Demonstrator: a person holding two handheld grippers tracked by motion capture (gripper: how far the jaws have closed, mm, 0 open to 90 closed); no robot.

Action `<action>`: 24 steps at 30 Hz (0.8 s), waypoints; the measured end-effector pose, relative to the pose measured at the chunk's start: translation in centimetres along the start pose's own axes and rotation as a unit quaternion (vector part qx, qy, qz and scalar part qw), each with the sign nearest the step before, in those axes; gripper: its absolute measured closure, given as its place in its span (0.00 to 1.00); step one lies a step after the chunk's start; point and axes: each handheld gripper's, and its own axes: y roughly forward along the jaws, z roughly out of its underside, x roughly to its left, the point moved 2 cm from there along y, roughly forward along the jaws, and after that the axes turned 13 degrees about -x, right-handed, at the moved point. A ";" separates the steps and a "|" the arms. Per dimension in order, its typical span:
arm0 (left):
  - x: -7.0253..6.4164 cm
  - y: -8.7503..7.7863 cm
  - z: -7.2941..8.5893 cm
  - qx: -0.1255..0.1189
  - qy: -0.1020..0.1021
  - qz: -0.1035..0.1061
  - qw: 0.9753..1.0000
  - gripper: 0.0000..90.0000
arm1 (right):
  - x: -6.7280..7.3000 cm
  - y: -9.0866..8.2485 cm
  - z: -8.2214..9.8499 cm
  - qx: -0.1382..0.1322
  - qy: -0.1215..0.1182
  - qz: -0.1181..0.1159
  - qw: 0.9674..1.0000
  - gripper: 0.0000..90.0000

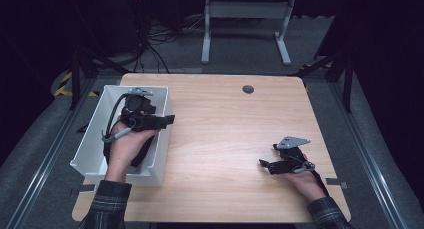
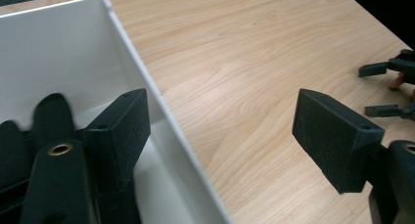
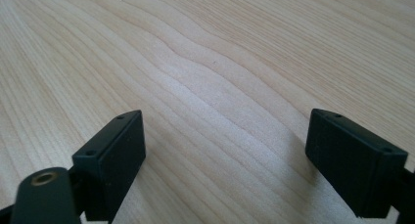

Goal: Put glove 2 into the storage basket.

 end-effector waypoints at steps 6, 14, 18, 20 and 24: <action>-1.6 1.0 -0.1 0.001 0.010 0.018 1.000 0.25 | 0.0 0.0 0.0 0.000 0.000 0.000 1.000 0.17; -4.9 2.8 0.2 0.001 0.028 0.046 0.999 0.23 | 0.0 0.0 0.0 0.000 0.000 0.000 1.000 0.17; -6.4 3.6 0.6 0.003 0.036 0.054 0.998 0.23 | 0.0 0.0 0.0 0.000 0.000 0.000 1.000 0.17; -7.3 4.1 0.9 0.008 0.044 0.059 0.997 0.22 | 0.0 0.0 0.0 0.000 0.000 0.000 1.000 0.17; -8.7 4.9 1.6 0.012 0.053 0.068 0.996 0.21 | 0.0 0.0 0.0 -0.001 0.000 -0.001 1.000 0.17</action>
